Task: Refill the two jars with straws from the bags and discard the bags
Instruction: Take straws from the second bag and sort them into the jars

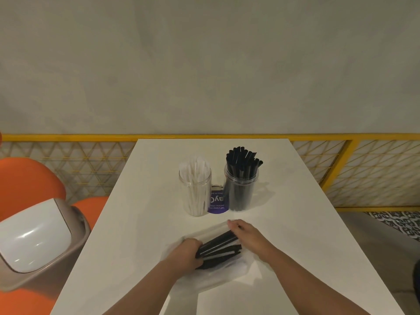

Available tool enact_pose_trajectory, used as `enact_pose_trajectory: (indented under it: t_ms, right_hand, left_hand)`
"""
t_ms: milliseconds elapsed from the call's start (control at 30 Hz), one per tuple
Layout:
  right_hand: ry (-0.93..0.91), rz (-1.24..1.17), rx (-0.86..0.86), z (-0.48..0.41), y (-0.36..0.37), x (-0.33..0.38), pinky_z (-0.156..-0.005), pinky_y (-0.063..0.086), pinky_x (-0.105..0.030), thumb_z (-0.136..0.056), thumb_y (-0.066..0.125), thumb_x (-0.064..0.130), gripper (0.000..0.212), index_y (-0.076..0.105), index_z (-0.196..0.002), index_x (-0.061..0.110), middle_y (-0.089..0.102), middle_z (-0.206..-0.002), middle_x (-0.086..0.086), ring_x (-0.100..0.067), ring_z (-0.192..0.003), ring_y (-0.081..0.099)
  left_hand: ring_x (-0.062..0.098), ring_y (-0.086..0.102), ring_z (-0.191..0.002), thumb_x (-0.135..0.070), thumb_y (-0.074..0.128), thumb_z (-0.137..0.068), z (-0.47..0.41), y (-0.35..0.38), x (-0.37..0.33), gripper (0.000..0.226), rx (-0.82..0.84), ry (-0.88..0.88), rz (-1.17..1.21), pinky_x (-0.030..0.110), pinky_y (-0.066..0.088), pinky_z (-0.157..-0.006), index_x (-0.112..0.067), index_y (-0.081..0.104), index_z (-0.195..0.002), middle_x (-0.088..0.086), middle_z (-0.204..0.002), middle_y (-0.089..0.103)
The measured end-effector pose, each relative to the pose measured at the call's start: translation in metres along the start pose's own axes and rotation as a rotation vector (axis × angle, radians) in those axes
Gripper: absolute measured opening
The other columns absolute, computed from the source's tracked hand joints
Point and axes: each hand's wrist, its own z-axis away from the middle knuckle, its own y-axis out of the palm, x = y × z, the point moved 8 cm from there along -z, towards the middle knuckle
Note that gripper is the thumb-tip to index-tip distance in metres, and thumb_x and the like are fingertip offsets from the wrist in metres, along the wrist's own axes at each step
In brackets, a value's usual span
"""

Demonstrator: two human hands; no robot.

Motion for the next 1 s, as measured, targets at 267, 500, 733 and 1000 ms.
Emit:
enact_pose_trajectory:
  t_ms: [267, 500, 733, 1000]
  right_hand:
    - [0.143, -0.19, -0.099, 0.006, -0.014, 0.005, -0.089, 0.041, -0.036, -0.096, 0.015, 0.054, 0.057, 0.057, -0.1, 0.017, 0.065, -0.092, -0.003, -0.017, -0.083, 0.061]
    - [-0.011, -0.296, -0.116, 0.004, -0.015, 0.037, -0.067, 0.049, -0.028, -0.098, 0.026, 0.049, 0.055, 0.065, -0.1, 0.01, 0.068, -0.081, -0.007, -0.015, -0.069, 0.064]
    - [-0.427, -0.347, -0.191, 0.027, -0.025, 0.108, -0.061, 0.051, -0.017, -0.093, 0.053, 0.026, 0.024, 0.059, -0.098, 0.003, 0.064, -0.081, -0.013, -0.011, -0.067, 0.064]
    - [-0.451, -0.281, -0.32, 0.027, -0.032, 0.138, -0.053, 0.05, -0.017, -0.094, 0.051, 0.019, 0.02, 0.05, -0.076, 0.011, 0.057, -0.074, -0.014, -0.021, -0.066, 0.057]
  left_hand:
    - [0.011, 0.059, -0.072, -0.025, 0.064, -0.085, 0.005, -0.027, -0.002, 0.008, -0.012, 0.05, 0.259, 0.016, 0.045, -0.067, -0.02, 0.061, -0.091, -0.004, -0.08, 0.063]
    - [0.01, 0.062, -0.061, -0.015, 0.065, -0.087, 0.011, -0.061, -0.028, 0.006, -0.051, 0.11, 0.746, 0.018, 0.048, -0.061, -0.015, 0.064, -0.093, 0.003, -0.077, 0.071]
    - [0.015, 0.058, -0.059, -0.024, 0.06, -0.09, 0.014, -0.081, -0.053, 0.029, -0.061, 0.146, 0.992, 0.027, 0.05, -0.066, -0.01, 0.061, -0.116, 0.013, -0.086, 0.072]
    - [0.018, 0.061, -0.061, -0.029, 0.054, -0.093, 0.01, -0.086, -0.054, 0.032, -0.122, 0.091, 1.146, 0.028, 0.048, -0.063, -0.006, 0.064, -0.113, 0.017, -0.092, 0.073]
